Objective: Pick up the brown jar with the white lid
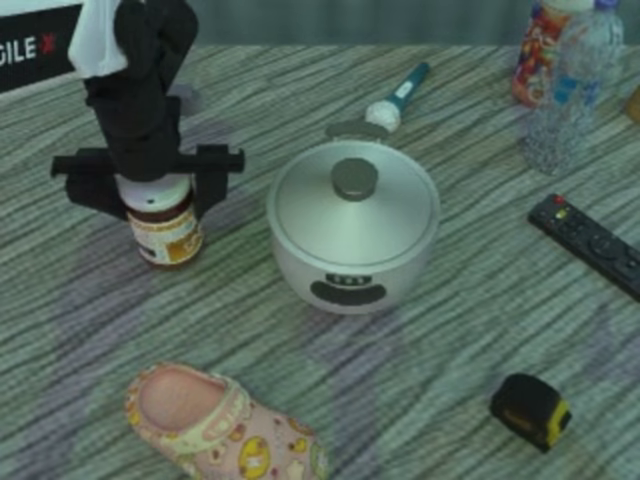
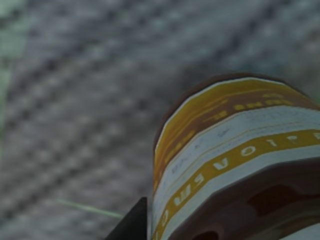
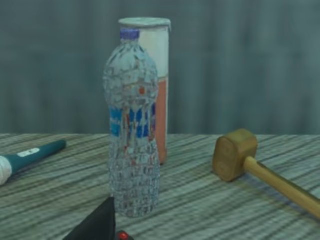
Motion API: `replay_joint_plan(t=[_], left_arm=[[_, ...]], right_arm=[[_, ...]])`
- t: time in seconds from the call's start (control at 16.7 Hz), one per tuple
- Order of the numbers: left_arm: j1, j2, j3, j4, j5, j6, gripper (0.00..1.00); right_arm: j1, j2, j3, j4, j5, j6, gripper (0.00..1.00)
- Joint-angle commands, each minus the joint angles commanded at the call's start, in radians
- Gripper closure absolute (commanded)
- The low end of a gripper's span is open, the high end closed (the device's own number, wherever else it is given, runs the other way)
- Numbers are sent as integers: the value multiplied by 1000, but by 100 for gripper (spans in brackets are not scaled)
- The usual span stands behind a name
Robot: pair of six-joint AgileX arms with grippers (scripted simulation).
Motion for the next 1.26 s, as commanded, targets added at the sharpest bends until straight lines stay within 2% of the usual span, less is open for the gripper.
replay_joint_plan(t=[0.12, 0.9, 1.26], left_arm=[[0, 0, 0, 0, 0, 0, 100], [0, 0, 0, 0, 0, 0, 2], [0, 0, 0, 0, 0, 0, 0]], right_arm=[[0, 0, 0, 0, 0, 0, 0], [0, 0, 0, 0, 0, 0, 0], [0, 0, 0, 0, 0, 0, 0]])
